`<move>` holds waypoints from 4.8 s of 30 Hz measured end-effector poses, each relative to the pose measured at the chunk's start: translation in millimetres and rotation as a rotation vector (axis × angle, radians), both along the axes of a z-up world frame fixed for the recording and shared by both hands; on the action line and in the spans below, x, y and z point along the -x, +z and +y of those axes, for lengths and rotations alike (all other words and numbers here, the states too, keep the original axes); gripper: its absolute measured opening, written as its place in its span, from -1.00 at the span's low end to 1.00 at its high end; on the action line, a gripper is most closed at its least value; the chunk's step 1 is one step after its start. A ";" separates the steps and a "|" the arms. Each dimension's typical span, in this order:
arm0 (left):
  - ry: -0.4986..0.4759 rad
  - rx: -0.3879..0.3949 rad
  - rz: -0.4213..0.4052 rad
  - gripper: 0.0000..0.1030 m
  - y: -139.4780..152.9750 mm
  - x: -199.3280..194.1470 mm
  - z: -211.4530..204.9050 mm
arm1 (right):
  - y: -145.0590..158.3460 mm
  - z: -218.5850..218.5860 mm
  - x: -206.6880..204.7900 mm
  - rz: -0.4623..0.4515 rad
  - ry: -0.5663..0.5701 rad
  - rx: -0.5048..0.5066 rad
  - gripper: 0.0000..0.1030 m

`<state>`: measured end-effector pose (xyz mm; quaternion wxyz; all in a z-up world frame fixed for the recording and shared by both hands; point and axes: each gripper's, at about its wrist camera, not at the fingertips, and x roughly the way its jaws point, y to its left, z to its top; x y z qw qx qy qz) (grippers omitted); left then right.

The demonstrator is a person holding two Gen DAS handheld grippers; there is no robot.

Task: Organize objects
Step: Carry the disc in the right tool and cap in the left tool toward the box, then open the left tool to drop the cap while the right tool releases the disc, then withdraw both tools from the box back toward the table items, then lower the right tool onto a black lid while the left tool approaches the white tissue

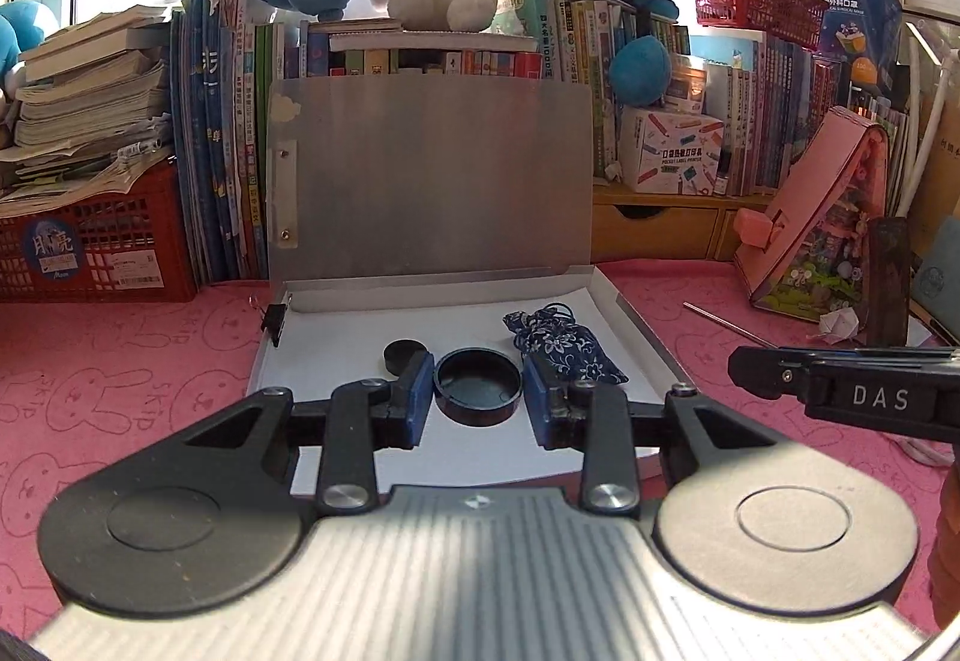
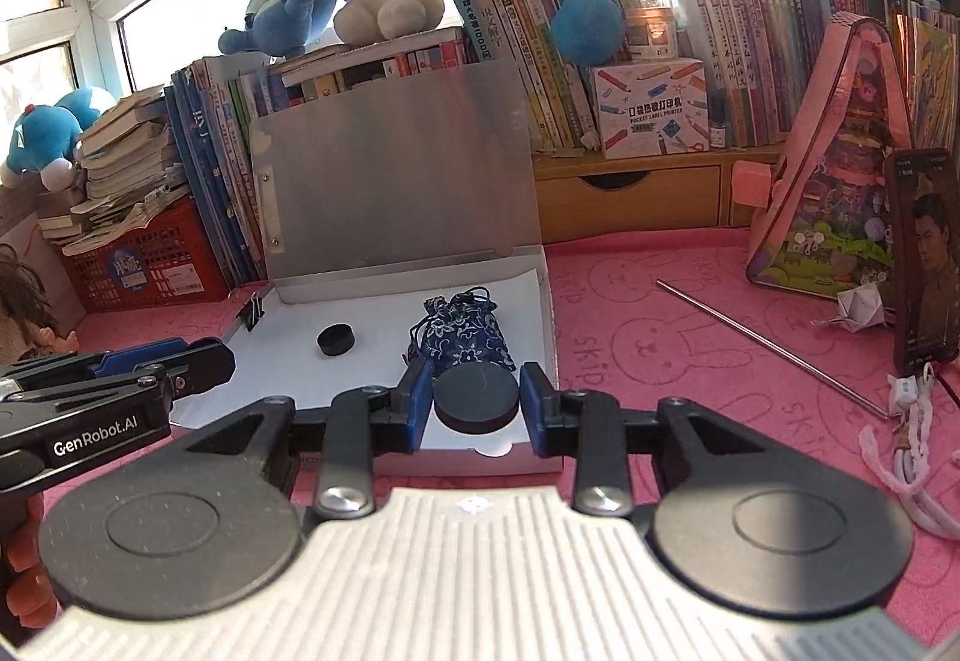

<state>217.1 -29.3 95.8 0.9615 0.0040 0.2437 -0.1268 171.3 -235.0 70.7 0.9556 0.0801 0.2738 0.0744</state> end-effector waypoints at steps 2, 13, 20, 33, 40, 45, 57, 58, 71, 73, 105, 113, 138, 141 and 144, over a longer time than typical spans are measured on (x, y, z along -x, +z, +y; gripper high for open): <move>-0.001 0.002 0.025 -0.26 -0.7 -20.9 -3.3 | 1.4 -2.9 -19.3 0.032 0.001 -0.018 -0.29; 0.064 0.054 0.164 -0.26 -24.5 -133.5 -12.6 | -6.5 -21.1 -127.2 0.174 -0.058 -0.131 -0.29; 0.088 0.023 0.209 -0.26 -50.5 -186.6 -22.4 | -28.5 -11.8 -177.0 0.208 -0.063 -0.106 -0.29; 0.087 0.007 0.263 -0.26 -79.2 -228.9 -32.0 | -64.6 8.3 -227.7 0.230 -0.056 0.014 -0.28; 0.077 0.008 0.290 -0.21 -79.6 -233.4 -35.3 | -66.4 11.7 -229.7 0.211 -0.063 0.017 0.14; 0.056 0.052 0.242 0.40 -65.4 -219.3 -30.8 | -56.1 5.8 -217.0 0.182 -0.046 -0.026 0.33; -0.005 0.054 0.143 0.55 -17.5 -145.3 -25.4 | -6.2 -13.4 -138.1 0.038 0.007 -0.056 0.66; -0.007 0.050 0.134 0.55 -13.8 -139.0 -25.6 | -3.5 -13.6 -131.6 0.028 0.009 -0.050 0.68; -0.090 0.067 0.079 0.67 4.6 -36.7 -10.6 | 20.2 -8.9 -28.7 -0.083 0.086 0.033 0.98; -0.100 0.072 0.067 0.68 4.4 -19.8 -7.2 | 19.9 -8.3 -16.0 -0.089 0.096 0.033 0.99; -0.102 0.083 0.007 0.81 -33.9 123.9 35.3 | -29.3 1.6 103.5 -0.097 0.140 0.096 1.00; -0.090 0.051 -0.004 0.81 -55.6 159.2 42.7 | -43.9 14.3 134.6 -0.105 0.192 0.077 1.00; -0.064 0.019 0.055 0.16 -92.6 176.1 39.4 | -92.2 56.3 184.1 -0.035 0.333 0.201 0.68; -0.066 -0.044 0.017 0.20 -95.7 182.8 36.0 | -93.9 58.6 185.8 -0.036 0.338 0.207 0.62; -0.071 -0.046 0.021 0.21 -98.3 183.0 35.9 | -96.1 60.1 187.1 -0.034 0.339 0.207 0.54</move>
